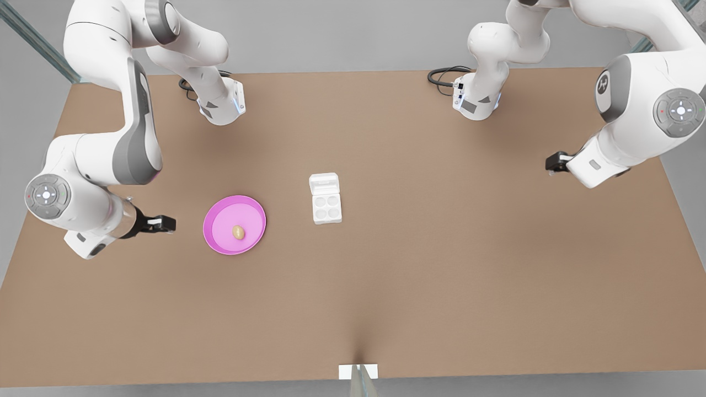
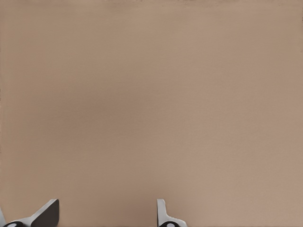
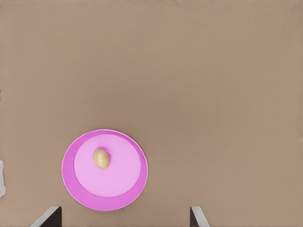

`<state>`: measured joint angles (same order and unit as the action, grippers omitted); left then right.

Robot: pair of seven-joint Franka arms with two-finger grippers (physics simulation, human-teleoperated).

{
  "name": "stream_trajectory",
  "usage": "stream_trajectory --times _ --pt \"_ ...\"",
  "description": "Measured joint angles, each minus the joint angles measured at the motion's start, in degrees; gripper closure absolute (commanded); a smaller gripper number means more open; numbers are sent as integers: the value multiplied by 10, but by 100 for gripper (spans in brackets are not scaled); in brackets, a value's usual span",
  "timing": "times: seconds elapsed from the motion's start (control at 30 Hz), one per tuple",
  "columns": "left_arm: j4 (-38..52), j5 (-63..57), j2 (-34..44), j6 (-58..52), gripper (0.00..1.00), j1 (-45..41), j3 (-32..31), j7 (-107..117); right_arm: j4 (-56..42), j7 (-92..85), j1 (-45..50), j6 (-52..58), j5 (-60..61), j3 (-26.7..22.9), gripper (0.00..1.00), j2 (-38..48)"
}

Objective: Pack egg into the box and close the box lid

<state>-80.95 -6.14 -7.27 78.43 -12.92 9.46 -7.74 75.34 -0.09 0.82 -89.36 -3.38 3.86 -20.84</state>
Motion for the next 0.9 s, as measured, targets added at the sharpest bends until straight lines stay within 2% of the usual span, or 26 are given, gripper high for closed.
stream_trajectory --times 0.17,0.3,0.33,0.47,0.6,0.77,0.9 --pt "0 -2 0 24 0 -3 0 -7 -12 2 6 -16 15 -1 0 -72" --pt "0 -3 0 34 0 -4 0 -11 0 14 67 -55 40 -1 0 -137" --pt "-1 -3 0 36 0 -4 0 -12 33 19 71 -66 50 -1 0 -132" --pt "-4 -3 -2 40 0 -3 0 -16 256 41 77 -157 69 6 0 -21" --pt "-5 -3 -3 43 0 -4 0 -18 382 45 56 -314 57 8 0 -5" --pt "-6 -3 -3 45 0 -4 0 -21 414 38 49 -502 53 9 0 -37" --pt "-8 -3 -3 45 0 -4 0 -22 415 32 48 -583 52 9 0 -44"
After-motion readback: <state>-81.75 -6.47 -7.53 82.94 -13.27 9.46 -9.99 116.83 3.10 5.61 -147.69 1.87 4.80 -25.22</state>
